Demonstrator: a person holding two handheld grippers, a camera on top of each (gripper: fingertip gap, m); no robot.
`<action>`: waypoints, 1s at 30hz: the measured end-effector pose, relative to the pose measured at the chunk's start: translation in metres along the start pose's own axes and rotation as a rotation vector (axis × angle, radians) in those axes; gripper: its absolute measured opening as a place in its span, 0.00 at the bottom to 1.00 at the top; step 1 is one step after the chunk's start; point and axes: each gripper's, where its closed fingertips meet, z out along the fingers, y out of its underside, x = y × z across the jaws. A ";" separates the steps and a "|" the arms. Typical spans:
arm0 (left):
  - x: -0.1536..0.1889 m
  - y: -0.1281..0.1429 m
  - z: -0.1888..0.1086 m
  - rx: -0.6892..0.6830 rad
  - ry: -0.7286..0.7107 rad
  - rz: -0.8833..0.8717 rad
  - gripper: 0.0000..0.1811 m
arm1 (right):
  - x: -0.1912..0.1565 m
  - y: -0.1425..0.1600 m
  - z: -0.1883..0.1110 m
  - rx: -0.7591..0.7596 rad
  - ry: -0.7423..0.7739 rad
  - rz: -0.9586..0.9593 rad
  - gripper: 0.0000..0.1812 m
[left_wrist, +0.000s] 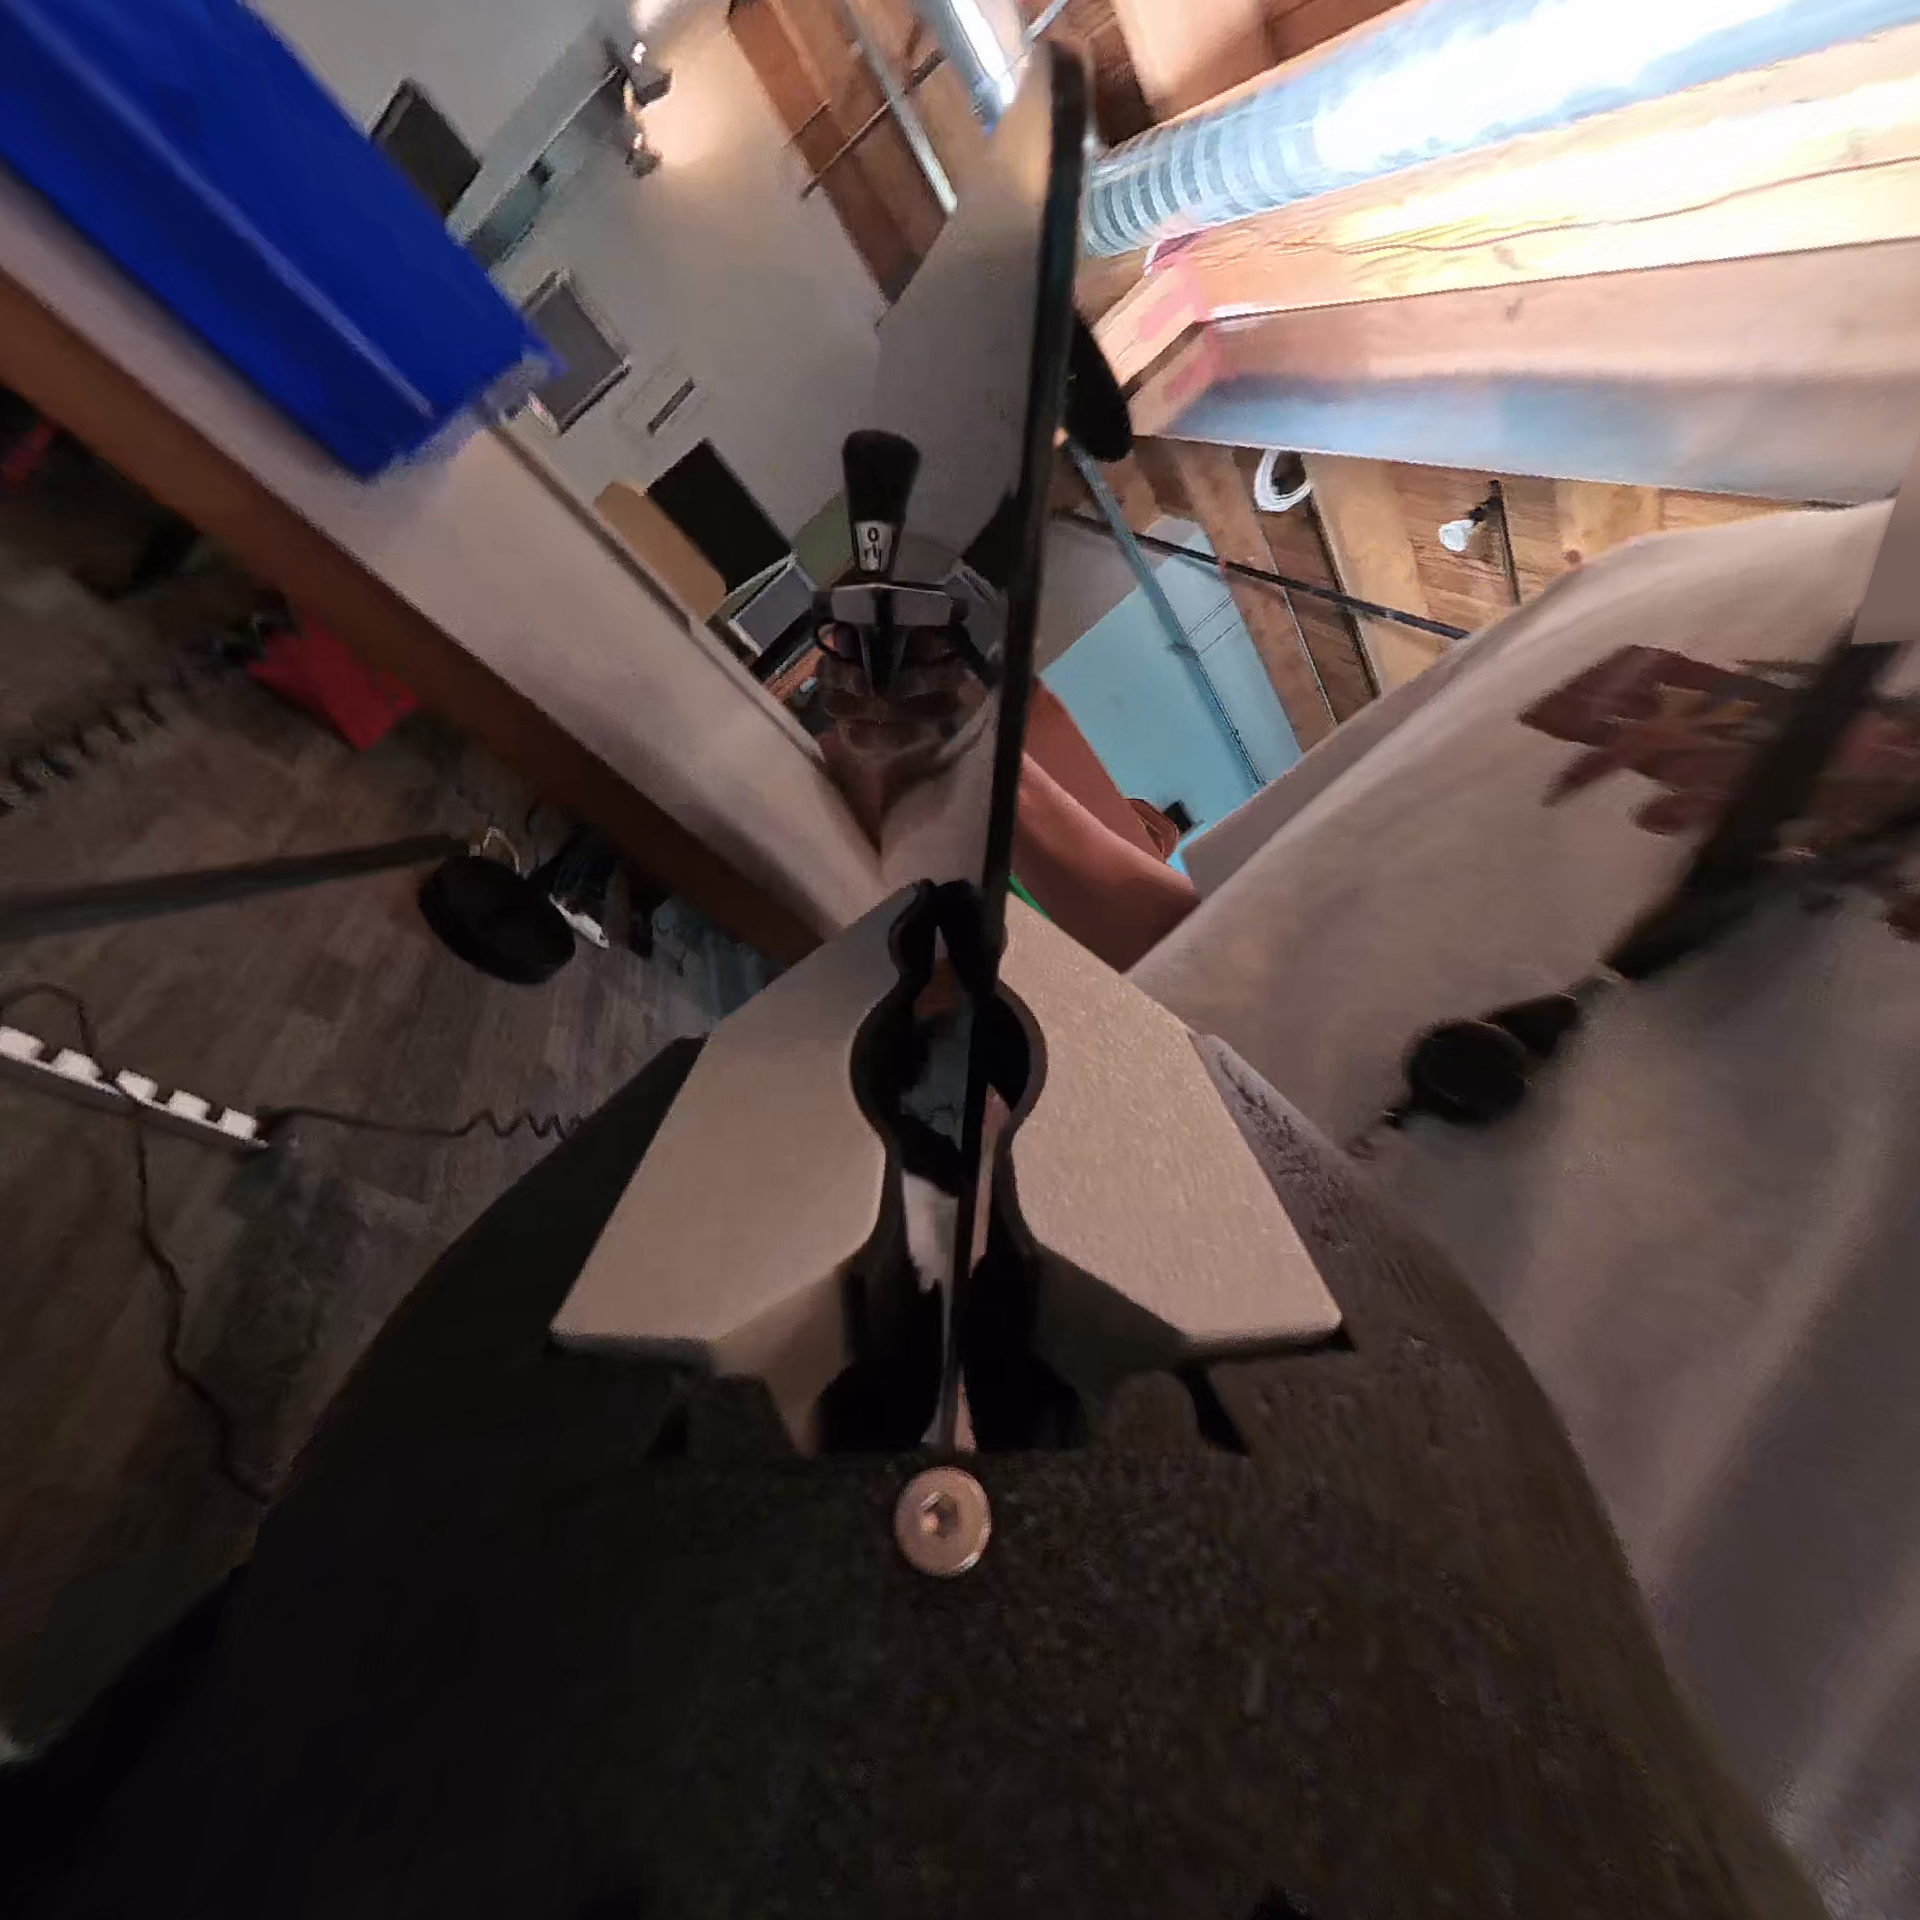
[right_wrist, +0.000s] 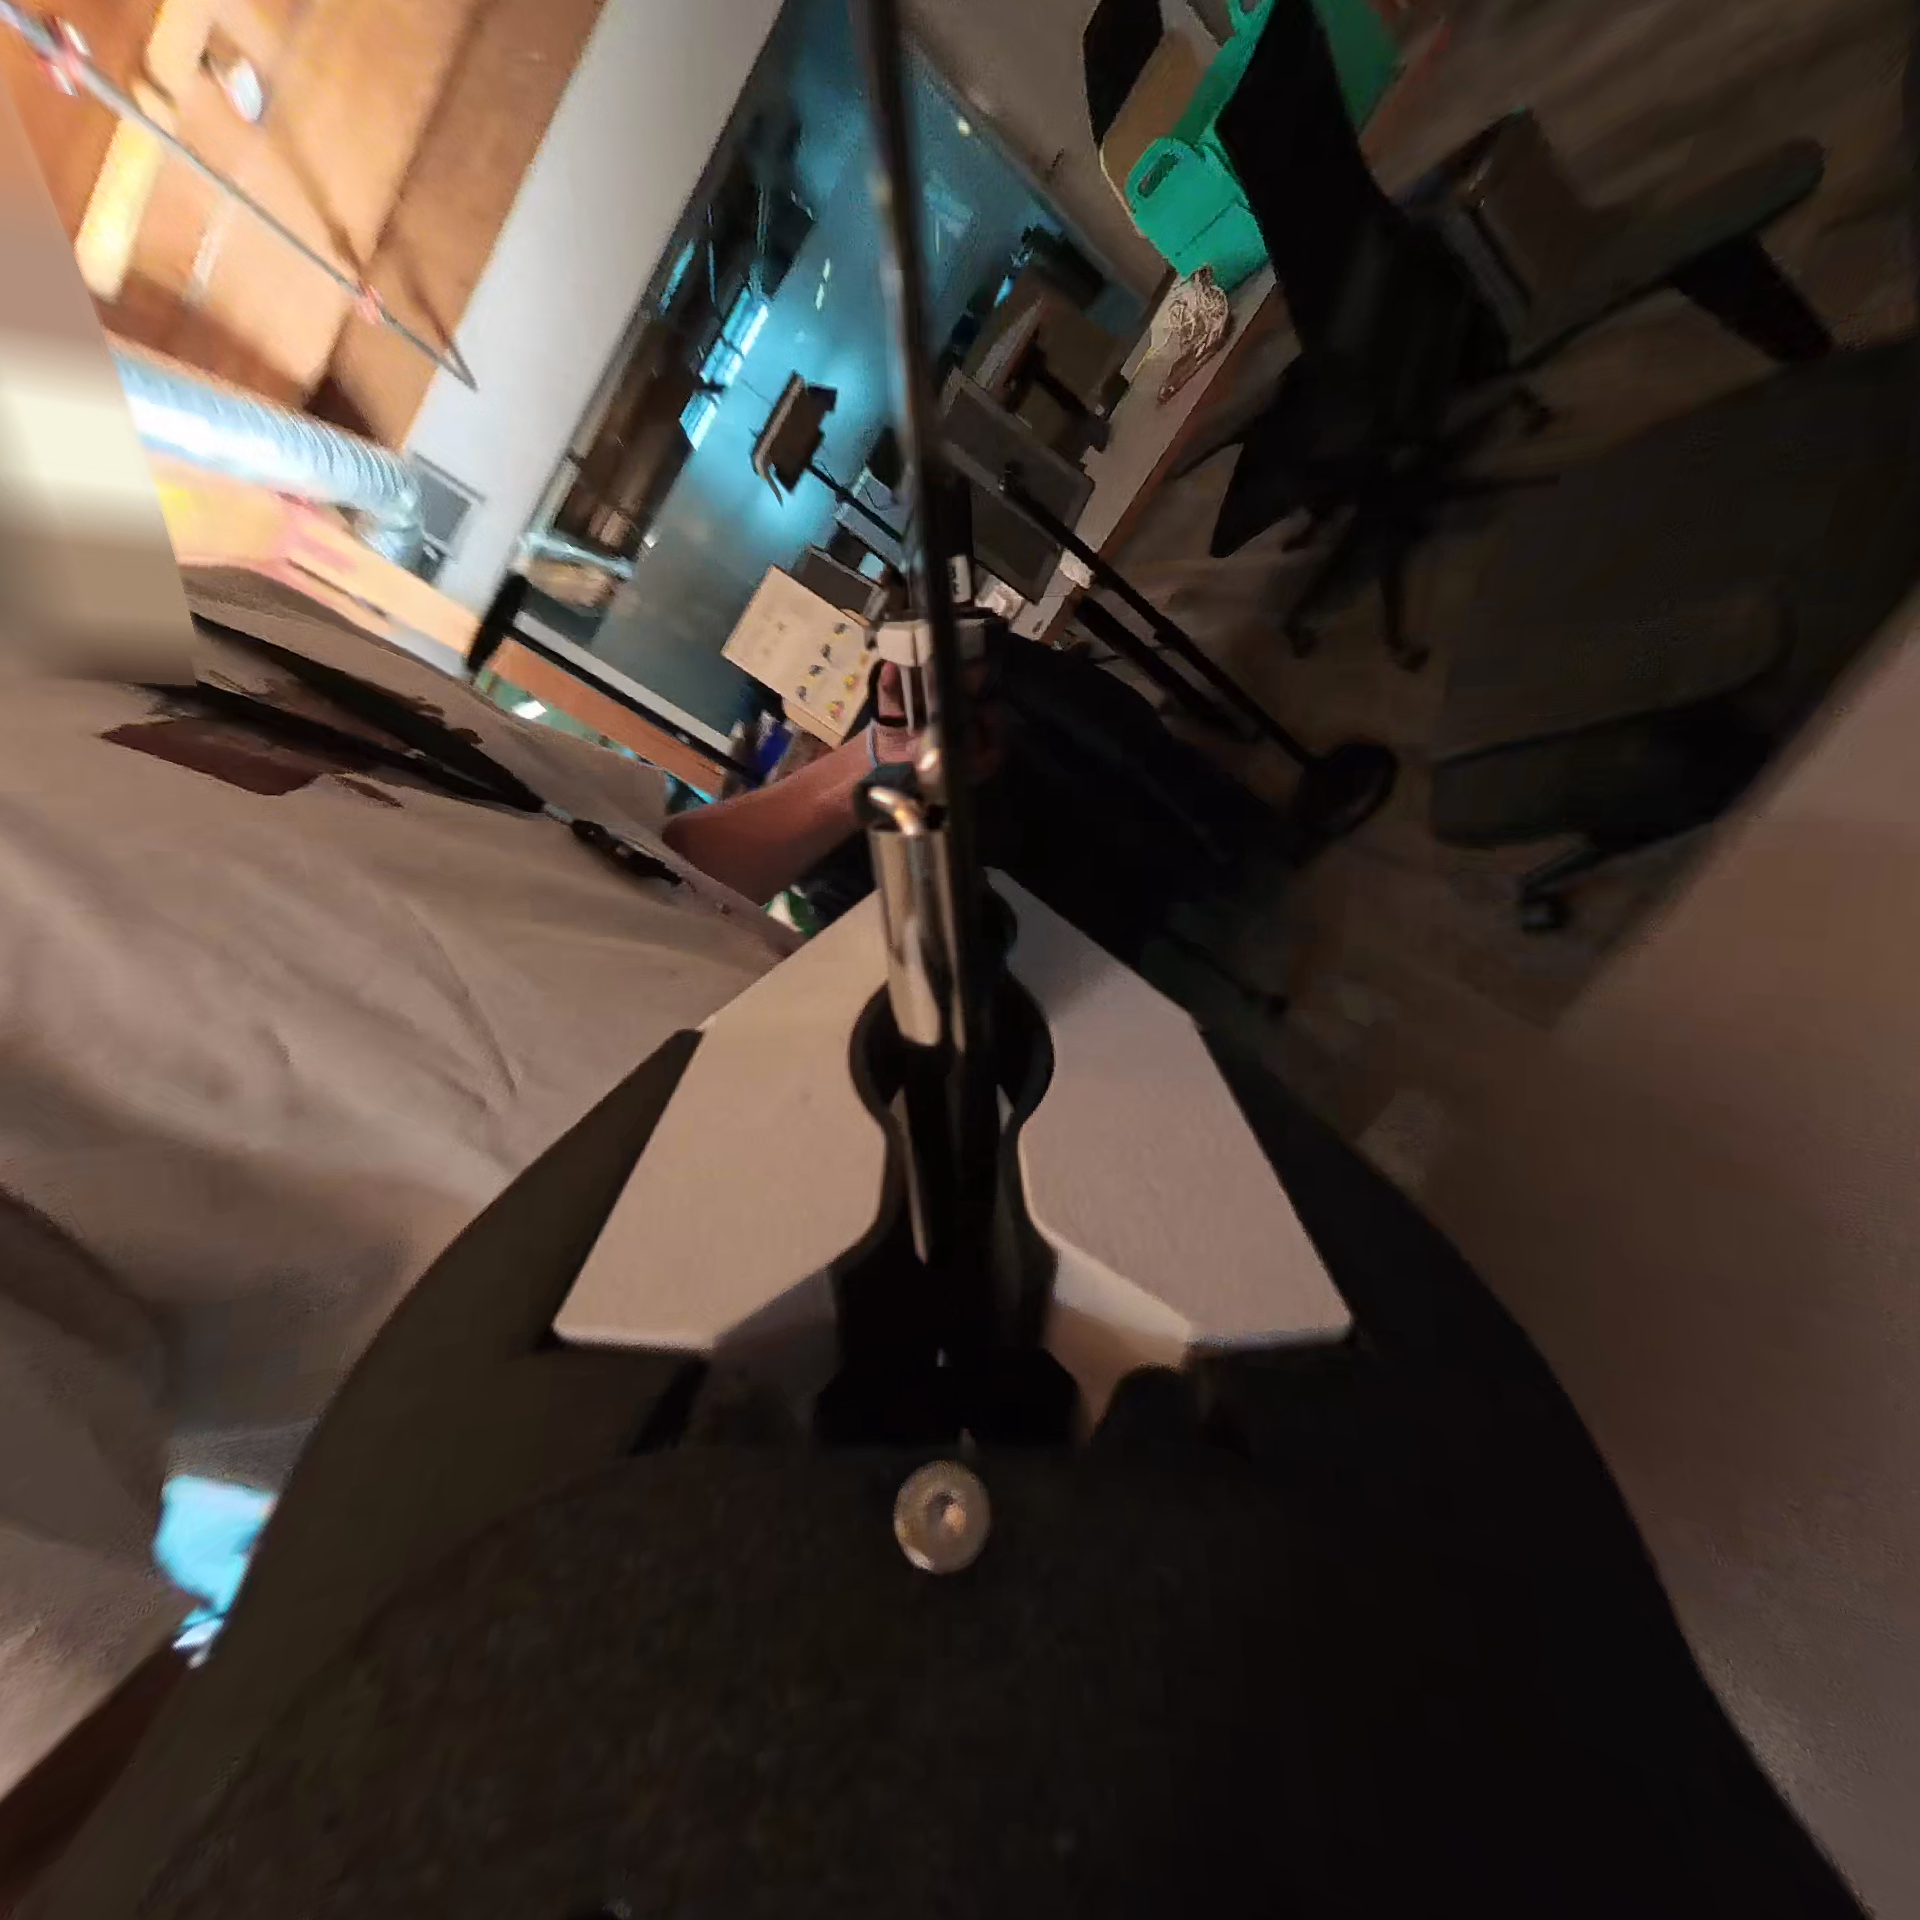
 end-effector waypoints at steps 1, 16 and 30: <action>0.012 -0.008 -0.025 0.015 -0.002 0.033 0.03 | -0.012 -0.008 0.027 -0.017 0.008 -0.035 0.02; 0.172 -0.098 -0.437 0.529 -0.514 0.469 0.03 | -0.106 -0.196 0.530 -0.513 -0.337 -0.370 0.02; 0.436 -0.339 -0.869 0.488 -1.223 0.894 0.03 | -0.280 -0.431 1.128 -0.511 -1.013 -0.850 0.04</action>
